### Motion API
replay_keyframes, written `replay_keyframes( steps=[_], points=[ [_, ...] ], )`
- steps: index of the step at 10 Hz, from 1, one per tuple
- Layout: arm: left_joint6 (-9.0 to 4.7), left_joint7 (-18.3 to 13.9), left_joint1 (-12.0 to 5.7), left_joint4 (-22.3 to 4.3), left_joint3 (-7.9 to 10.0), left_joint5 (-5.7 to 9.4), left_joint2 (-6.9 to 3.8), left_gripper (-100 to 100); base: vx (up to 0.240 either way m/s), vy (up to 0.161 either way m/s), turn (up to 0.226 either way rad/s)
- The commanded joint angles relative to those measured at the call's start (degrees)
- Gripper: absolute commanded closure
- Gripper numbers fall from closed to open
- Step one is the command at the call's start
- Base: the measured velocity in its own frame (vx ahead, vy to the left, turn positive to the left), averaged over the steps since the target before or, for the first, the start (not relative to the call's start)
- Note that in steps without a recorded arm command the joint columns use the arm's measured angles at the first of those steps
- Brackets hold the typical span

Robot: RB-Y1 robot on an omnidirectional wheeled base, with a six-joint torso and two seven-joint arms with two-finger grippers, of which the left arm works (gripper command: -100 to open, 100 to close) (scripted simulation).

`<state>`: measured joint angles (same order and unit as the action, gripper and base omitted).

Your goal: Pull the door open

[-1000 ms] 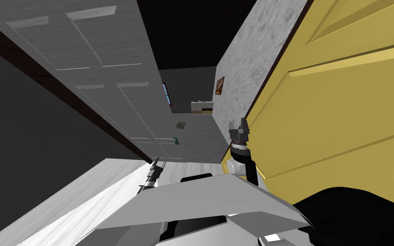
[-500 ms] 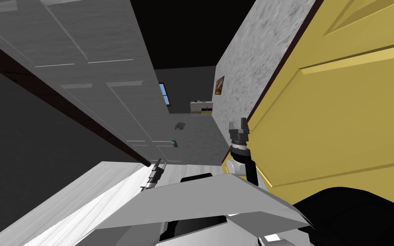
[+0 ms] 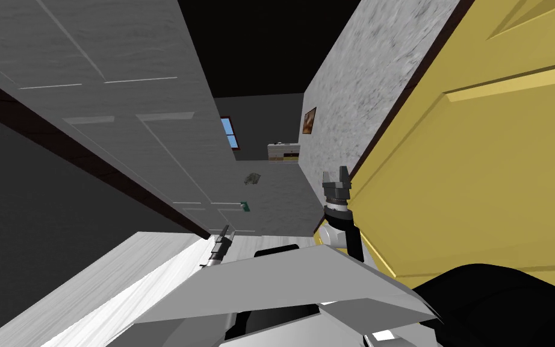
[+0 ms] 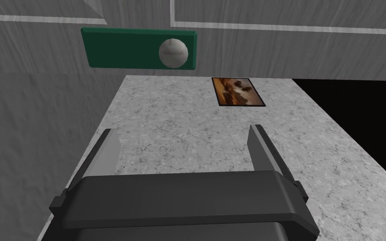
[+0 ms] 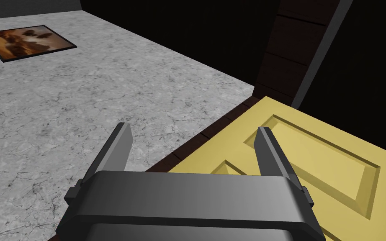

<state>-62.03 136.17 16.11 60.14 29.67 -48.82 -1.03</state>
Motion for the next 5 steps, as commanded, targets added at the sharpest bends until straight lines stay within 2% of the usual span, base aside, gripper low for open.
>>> replay_keyframes(
  steps=[1,3,4,5],
  points=[
    [-0.46,1.76,-0.18,-0.76,0.31,-0.45,0.25,-100,0.102,0.009,-0.015],
    [-1.06,3.95,-0.39,-1.76,0.74,-1.06,0.64,-100,0.114,0.021,-0.012],
    [-0.90,3.25,-0.29,-1.44,0.61,-0.88,0.55,-100,0.054,0.005,-0.003],
    [-0.78,3.73,-1.15,-3.12,1.33,0.29,-1.17,-100,0.026,-0.070,-0.147]
  ],
)
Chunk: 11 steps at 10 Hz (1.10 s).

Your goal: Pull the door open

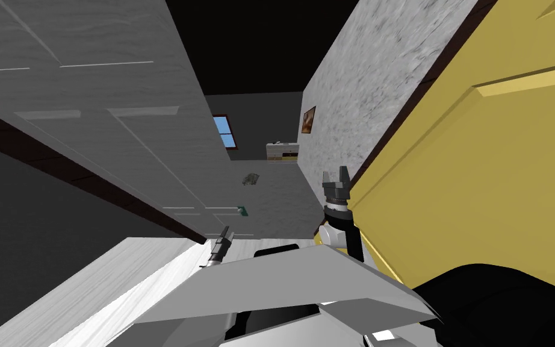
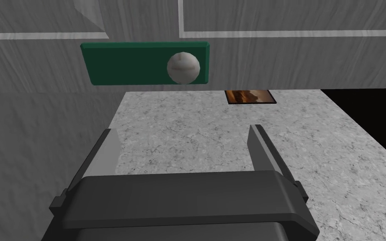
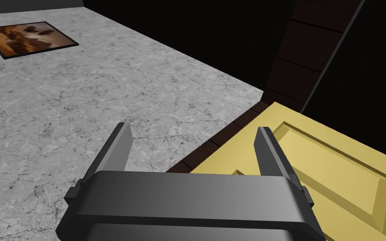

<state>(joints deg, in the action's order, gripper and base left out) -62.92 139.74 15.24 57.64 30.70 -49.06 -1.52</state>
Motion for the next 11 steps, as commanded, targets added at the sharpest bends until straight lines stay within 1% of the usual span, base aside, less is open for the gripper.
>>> replay_keyframes(
  steps=[1,2,4,5,7,8,9,11],
  points=[
    [0.20,0.34,-0.83,-1.68,0.75,1.30,-1.58,-100,0.048,-0.134,-0.228],
    [0.30,0.55,-1.44,-2.86,1.25,2.17,-2.47,-100,0.107,-0.132,-0.168],
    [0.51,0.96,-2.70,-5.31,2.30,3.95,-3.98,-100,0.190,-0.089,-0.178],
    [0.56,1.06,-2.99,-5.88,2.54,4.36,-4.28,-100,0.176,-0.040,-0.085],
    [0.75,1.42,-4.08,-8.02,3.45,5.92,-5.28,-100,0.159,0.027,-0.147],
    [0.69,1.26,-3.78,-7.38,3.17,5.42,-5.02,-100,0.068,0.017,-0.008],
    [0.69,1.26,-3.78,-7.38,3.17,5.42,-5.02,100,-0.024,-0.010,0.022],
    [0.69,1.26,-3.78,-7.38,3.17,5.42,-5.02,100,-0.023,-0.005,-0.011]
  ],
)
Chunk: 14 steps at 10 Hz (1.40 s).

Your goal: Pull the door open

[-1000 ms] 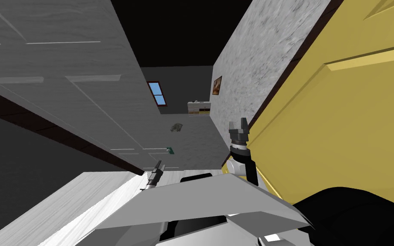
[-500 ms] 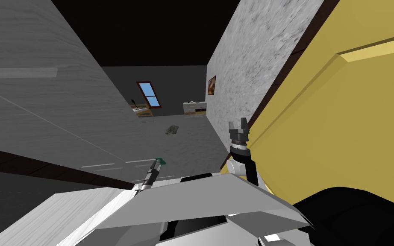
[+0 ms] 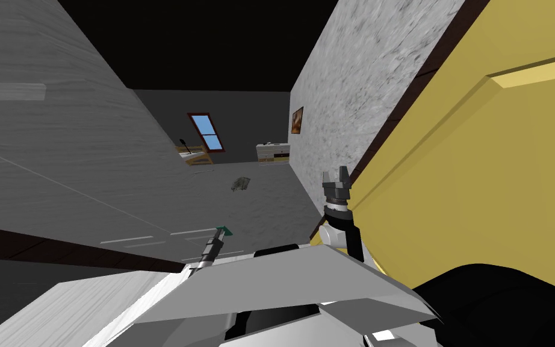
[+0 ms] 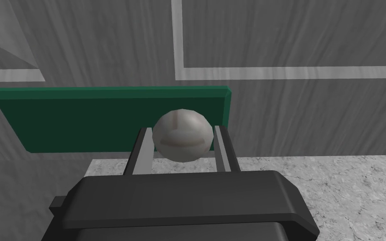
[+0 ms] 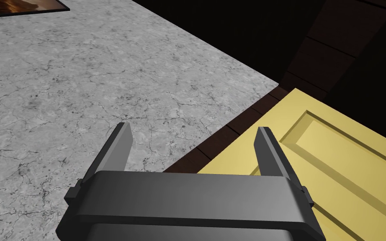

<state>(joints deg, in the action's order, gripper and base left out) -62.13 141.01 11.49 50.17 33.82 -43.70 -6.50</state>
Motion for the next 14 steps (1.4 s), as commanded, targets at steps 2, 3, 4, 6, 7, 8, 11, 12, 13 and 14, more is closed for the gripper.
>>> replay_keyframes(
  steps=[2,3,4,6,7,8,11,12,13,14],
  points=[
    [-0.10,-0.02,-0.03,0.09,0.05,0.06,-0.04,100,0.000,0.000,0.000],
    [-0.10,-0.02,-0.03,0.09,0.05,0.06,-0.04,100,0.000,0.000,0.000],
    [0.17,-1.80,-0.03,-0.03,-0.23,0.46,-0.04,100,-0.012,0.007,-0.040],
    [0.39,-4.12,-0.09,-0.04,-0.53,1.07,-0.10,100,-0.025,0.012,-0.037],
    [0.50,-5.33,-0.11,-0.05,-0.69,1.39,-0.14,100,-0.026,0.012,-0.040],
    [0.61,-6.54,-0.14,-0.06,-0.85,1.72,-0.17,100,-0.029,0.011,-0.030],
    [0.99,-10.49,-0.24,-0.09,-1.38,2.78,-0.29,100,-0.033,0.015,-0.038],
    [1.16,-12.17,-0.28,-0.11,-1.61,3.24,-0.34,100,-0.041,0.018,-0.051],
    [1.32,-13.70,-0.32,-0.12,-1.84,3.71,-0.39,100,-0.043,0.017,-0.051],
    [1.49,-15.29,-0.36,-0.13,-2.07,4.17,-0.44,100,-0.039,0.015,-0.052]
  ],
)
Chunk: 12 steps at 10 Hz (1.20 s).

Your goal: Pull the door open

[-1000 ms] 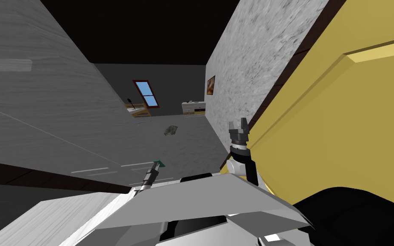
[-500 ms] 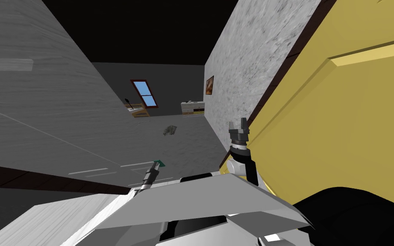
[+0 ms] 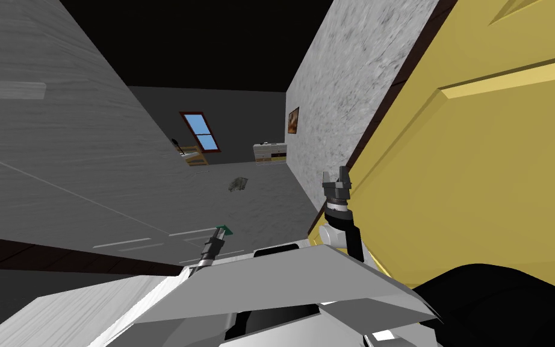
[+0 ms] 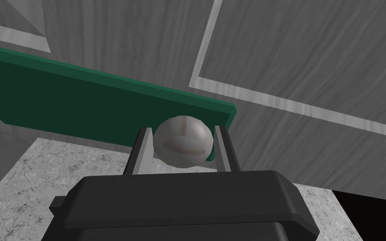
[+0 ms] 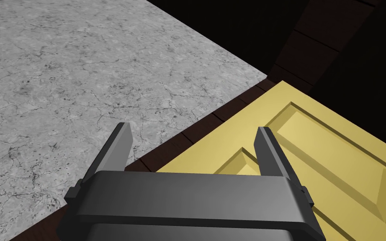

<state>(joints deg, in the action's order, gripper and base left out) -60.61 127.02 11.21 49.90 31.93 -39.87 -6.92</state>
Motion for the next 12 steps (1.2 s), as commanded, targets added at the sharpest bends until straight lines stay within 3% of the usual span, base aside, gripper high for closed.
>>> replay_keyframes(
  steps=[1,5,12],
  points=[
    [0.13,-2.86,-0.12,0.13,-0.41,0.80,-0.07,100,-0.037,0.015,-0.044],
    [0.53,-7.13,-0.21,0.10,-0.96,1.92,-0.19,100,-0.028,0.014,-0.039],
    [1.61,-17.39,-0.48,0.01,-2.48,4.97,-0.51,100,-0.036,0.014,-0.044]
  ],
)
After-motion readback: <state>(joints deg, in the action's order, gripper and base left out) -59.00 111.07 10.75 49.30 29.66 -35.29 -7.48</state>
